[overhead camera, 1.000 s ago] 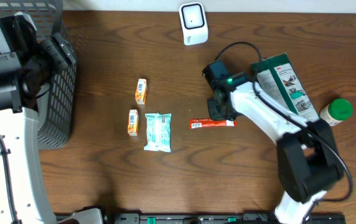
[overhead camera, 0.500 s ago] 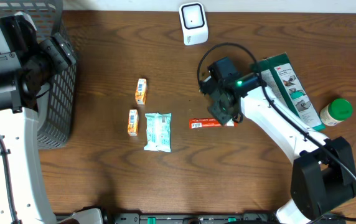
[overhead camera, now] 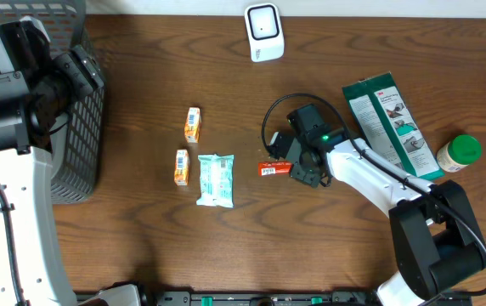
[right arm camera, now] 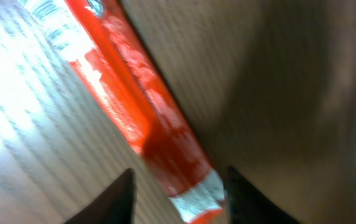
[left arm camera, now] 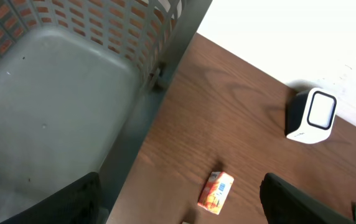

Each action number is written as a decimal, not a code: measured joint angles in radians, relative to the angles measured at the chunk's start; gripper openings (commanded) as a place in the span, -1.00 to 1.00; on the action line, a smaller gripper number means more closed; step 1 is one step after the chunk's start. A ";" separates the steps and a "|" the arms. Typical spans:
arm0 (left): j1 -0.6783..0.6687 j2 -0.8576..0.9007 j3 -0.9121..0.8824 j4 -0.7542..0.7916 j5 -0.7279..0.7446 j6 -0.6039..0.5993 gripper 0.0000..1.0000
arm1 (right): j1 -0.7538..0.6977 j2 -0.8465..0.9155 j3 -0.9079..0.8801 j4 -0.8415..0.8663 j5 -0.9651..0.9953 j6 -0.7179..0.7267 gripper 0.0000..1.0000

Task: Scan the item barcode
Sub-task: 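Grasp the red snack stick with the right gripper and rotate it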

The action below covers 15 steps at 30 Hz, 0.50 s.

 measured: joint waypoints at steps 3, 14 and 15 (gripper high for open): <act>0.000 0.000 0.000 0.000 0.000 0.000 0.64 | 0.000 0.000 0.000 0.003 -0.066 0.019 -0.33; 0.000 0.000 0.000 0.000 0.000 0.000 0.64 | 0.000 0.000 0.000 -0.004 -0.217 0.201 -0.75; 0.000 0.000 0.000 0.000 0.000 0.000 0.64 | 0.000 0.000 0.000 0.001 -0.219 0.208 -0.72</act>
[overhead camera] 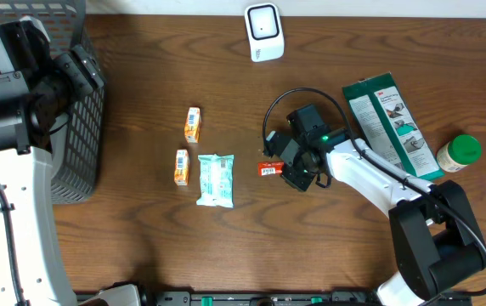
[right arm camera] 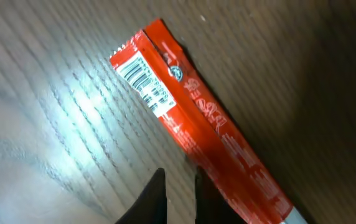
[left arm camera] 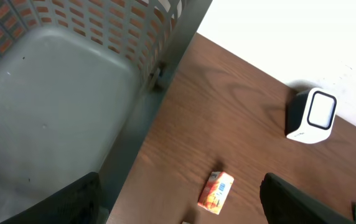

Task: Scan the item barcode
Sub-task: 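Grasp the red snack stick with the right gripper and rotate it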

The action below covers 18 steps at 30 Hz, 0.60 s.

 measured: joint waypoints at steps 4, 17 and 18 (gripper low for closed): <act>0.000 0.000 0.000 0.000 0.000 0.000 0.64 | 0.000 0.000 0.000 0.023 -0.003 0.023 -0.68; 0.000 0.000 0.000 0.000 0.000 0.000 0.64 | -0.120 0.000 0.008 0.020 0.036 0.169 -0.10; 0.000 0.000 0.000 0.000 0.000 0.000 0.64 | -0.134 0.000 0.008 0.020 0.041 0.177 -0.10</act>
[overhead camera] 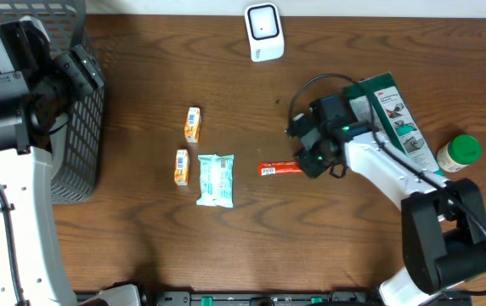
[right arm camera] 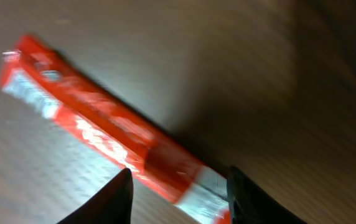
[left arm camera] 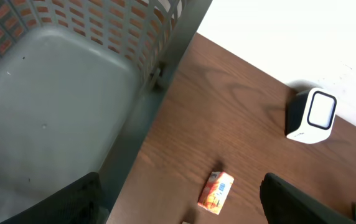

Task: Scan the item barcode

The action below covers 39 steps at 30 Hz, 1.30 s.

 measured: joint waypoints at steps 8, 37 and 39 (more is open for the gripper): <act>0.000 0.000 0.000 0.000 0.000 0.000 0.64 | -0.021 0.000 -0.013 0.007 -0.071 0.025 -0.07; 0.000 0.000 0.000 0.000 0.000 0.000 0.65 | 0.025 0.007 -0.024 0.040 -0.026 0.120 0.31; 0.000 0.000 0.000 0.000 0.000 0.000 0.65 | 0.025 0.021 -0.026 0.044 -0.023 0.119 0.15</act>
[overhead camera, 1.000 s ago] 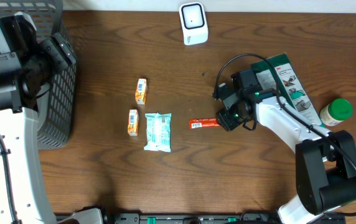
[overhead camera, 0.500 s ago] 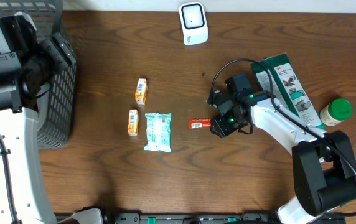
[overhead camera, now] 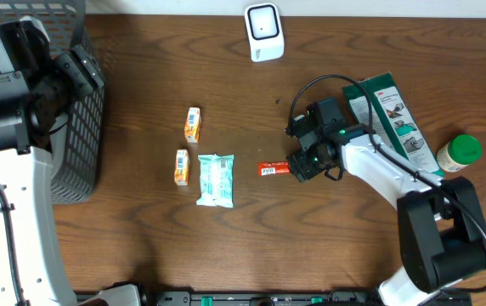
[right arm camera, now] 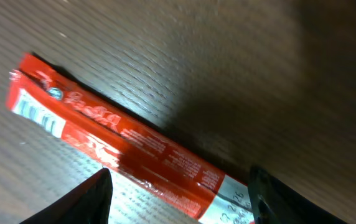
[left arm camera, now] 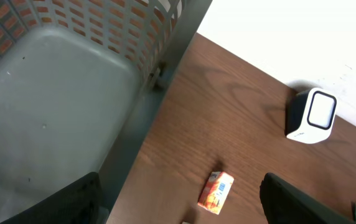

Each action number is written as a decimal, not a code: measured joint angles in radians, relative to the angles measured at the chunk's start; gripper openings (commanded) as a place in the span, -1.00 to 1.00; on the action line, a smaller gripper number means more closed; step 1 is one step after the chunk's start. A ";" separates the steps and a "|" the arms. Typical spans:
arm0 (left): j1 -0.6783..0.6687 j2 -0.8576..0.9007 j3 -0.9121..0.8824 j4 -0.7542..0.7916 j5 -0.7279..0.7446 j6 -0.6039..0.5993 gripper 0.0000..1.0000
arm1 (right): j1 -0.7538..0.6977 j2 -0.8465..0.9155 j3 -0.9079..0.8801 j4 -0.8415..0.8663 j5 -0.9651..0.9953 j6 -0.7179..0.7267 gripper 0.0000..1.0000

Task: Scan the item barcode

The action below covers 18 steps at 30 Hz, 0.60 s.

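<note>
A thin red stick packet (overhead camera: 273, 168) lies flat on the brown table, its barcode end pointing left. My right gripper (overhead camera: 304, 163) is low over the packet's right end. In the right wrist view the gripper (right arm camera: 179, 186) is open, and the red packet (right arm camera: 122, 146) runs slantwise between its two dark fingers. The white scanner (overhead camera: 262, 31) stands at the far edge. My left gripper (left arm camera: 179, 186) hangs open and empty by the basket, with the scanner (left arm camera: 312, 115) in its view.
A grey mesh basket (overhead camera: 81, 127) stands at the left. Two small orange cartons (overhead camera: 193, 124) (overhead camera: 182, 167) and a green-white pouch (overhead camera: 216, 180) lie left of the packet. A green box (overhead camera: 392, 126) and a green-lidded jar (overhead camera: 459, 153) sit at the right.
My right gripper has shifted a little left and forward, back onto the packet's right end, and its fingers stand wider apart. The packet and the left arm have not moved.
The right gripper was first open over the packet's right end. Then it was further left with its fingers nearly together beside the packet. After that it stood off to the right, with the whole packet showing. Now it is open at the right end again.
</note>
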 measured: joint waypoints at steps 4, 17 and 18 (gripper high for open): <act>0.000 0.000 0.000 0.000 0.000 0.000 0.64 | -0.001 0.025 0.002 -0.011 0.011 0.016 -0.21; -0.024 0.000 -0.007 -0.259 0.232 -0.001 0.65 | -0.001 0.040 0.002 -0.021 -0.185 0.089 -0.49; -0.042 0.000 -0.017 -0.268 0.246 -0.001 0.64 | -0.001 0.042 0.000 -0.014 -0.192 0.089 -0.49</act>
